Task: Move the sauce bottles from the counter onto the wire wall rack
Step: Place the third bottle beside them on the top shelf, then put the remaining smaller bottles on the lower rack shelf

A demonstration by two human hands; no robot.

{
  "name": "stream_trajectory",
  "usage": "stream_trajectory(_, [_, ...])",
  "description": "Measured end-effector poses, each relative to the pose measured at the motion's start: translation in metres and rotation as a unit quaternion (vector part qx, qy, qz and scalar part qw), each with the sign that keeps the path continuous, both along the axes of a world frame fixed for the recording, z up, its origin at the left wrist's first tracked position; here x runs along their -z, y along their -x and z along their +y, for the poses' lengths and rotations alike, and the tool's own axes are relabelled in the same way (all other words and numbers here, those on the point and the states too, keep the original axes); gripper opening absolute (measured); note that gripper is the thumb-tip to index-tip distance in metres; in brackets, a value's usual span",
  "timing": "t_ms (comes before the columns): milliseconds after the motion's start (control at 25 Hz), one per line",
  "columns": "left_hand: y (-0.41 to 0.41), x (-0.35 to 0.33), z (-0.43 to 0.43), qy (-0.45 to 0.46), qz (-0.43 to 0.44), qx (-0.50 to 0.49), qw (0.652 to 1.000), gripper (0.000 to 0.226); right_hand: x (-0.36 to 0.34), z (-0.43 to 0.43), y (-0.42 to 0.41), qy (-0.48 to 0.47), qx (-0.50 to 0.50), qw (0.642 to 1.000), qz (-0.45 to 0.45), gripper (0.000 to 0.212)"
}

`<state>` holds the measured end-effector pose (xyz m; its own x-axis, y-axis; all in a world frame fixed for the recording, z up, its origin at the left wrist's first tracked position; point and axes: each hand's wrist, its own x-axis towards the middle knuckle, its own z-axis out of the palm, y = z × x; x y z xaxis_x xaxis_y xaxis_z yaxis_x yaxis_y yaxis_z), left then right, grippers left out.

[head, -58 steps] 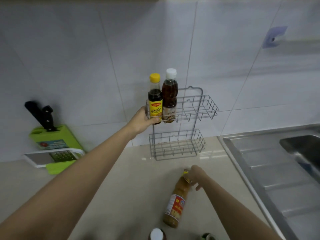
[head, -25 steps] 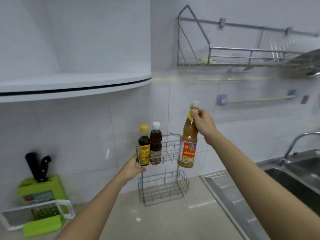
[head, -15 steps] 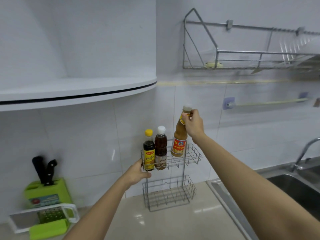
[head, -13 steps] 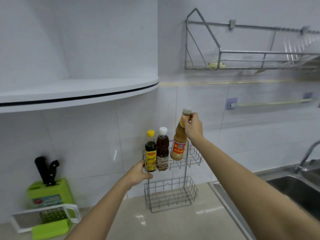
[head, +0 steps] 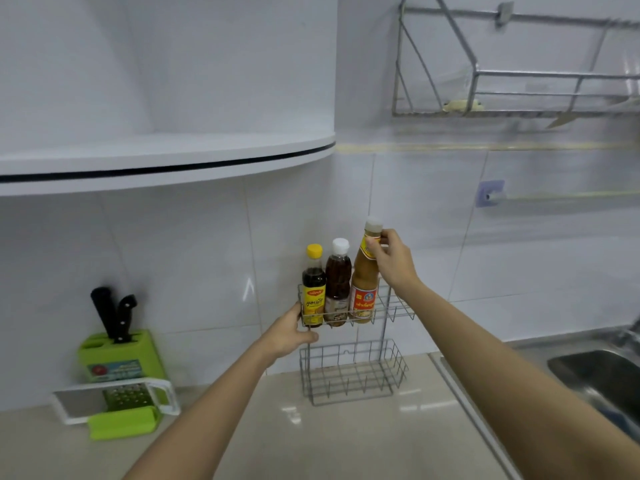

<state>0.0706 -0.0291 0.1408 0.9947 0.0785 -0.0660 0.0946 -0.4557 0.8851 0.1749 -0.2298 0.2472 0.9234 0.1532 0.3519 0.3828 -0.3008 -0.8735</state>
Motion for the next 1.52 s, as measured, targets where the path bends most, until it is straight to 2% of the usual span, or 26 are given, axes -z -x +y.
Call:
stream_trajectory(360, [0.002,-0.005,-0.013,-0.016,0.015,-0.023,0.999,0.082,0.003,-0.002,0.013,0.018,-0.027,0.999,0.026,0.040])
stream_trajectory(480, [0.011,-0.014,-0.019,-0.058,0.024,-0.017,0.998,0.083,0.004,-0.008,0.018,0.027,-0.041,0.997,0.059,0.051])
stream_trajectory(560, [0.027,-0.022,-0.018,-0.099,0.037,-0.022,0.994,0.082,0.017,-0.015,0.031,0.014,0.020,0.999,0.035,0.056])
stream_trajectory(640, [0.047,-0.029,-0.009,-0.139,0.044,-0.021,0.989,0.084,0.035,-0.027,0.049,0.018,0.101,0.994,-0.037,0.043])
stream_trajectory(680, [0.060,-0.028,0.001,-0.150,0.052,-0.024,0.987,0.082,0.048,-0.030,0.057,0.033,0.108,0.992,-0.058,0.035])
stream_trajectory(760, [0.086,-0.027,0.020,-0.163,0.057,-0.037,0.984,0.068,0.071,-0.030,0.073,0.073,0.047,0.995,-0.046,0.025])
stream_trajectory(880, [0.132,-0.026,0.047,-0.169,0.049,-0.080,0.981,0.036,0.096,-0.004,0.100,0.131,-0.099,0.986,0.012,0.026])
stream_trajectory(1000, [0.185,-0.011,0.069,-0.185,0.054,-0.111,0.975,0.026,0.105,0.039,0.139,0.251,-0.255,0.934,0.010,0.026])
stream_trajectory(1120, [0.239,0.015,0.092,-0.187,0.079,-0.159,0.966,0.024,0.105,0.084,0.184,0.351,-0.347,0.869,-0.039,0.023])
stream_trajectory(1240, [0.290,0.041,0.116,-0.178,0.095,-0.228,0.953,0.021,0.108,0.125,0.233,0.371,-0.413,0.827,-0.091,0.024])
stream_trajectory(1320, [0.326,0.060,0.128,-0.154,0.103,-0.269,0.945,0.025,0.112,0.147,0.268,0.380,-0.453,0.798,-0.121,0.033])
stream_trajectory(1440, [0.371,0.090,0.121,-0.116,0.176,-0.193,0.958,0.040,0.123,0.169,0.311,0.422,-0.483,0.749,-0.164,0.055])
stream_trajectory(1520, [0.380,0.103,0.101,-0.053,0.194,-0.145,0.969,0.048,0.132,0.176,0.326,0.447,-0.482,0.725,-0.204,0.061])
